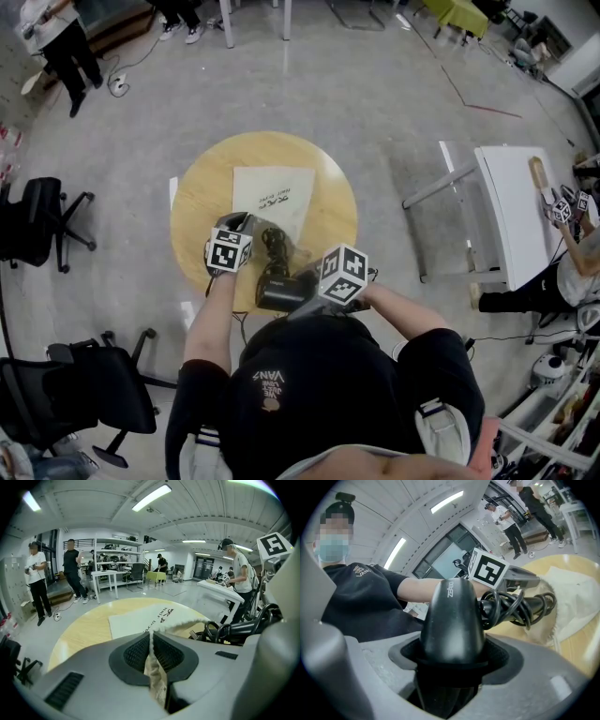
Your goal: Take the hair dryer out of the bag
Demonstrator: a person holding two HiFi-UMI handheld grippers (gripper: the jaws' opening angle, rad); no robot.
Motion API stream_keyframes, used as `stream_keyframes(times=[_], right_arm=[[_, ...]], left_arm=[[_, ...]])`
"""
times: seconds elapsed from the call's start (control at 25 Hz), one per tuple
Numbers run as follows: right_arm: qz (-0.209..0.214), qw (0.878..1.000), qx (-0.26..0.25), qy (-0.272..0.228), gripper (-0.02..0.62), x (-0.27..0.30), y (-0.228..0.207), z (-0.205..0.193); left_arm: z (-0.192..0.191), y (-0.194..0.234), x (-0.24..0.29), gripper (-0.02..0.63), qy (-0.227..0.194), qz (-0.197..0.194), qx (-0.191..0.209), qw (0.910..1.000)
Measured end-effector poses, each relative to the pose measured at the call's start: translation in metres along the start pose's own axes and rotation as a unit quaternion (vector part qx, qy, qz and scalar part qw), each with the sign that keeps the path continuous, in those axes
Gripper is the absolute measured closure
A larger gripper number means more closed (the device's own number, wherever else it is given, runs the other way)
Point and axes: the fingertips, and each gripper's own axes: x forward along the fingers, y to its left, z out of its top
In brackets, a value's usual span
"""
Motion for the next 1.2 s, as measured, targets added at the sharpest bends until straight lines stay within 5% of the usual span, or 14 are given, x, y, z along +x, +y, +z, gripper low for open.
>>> stream_keyframes(times=[1.2], right_arm=[[-0.017,0.998,-0.049,-0.038,0.241,-0.037,0.012,0.035]], left_arm=[[-0.023,0.025,-0.008,0.574,0.011,0.040,-0.042,0.9983]])
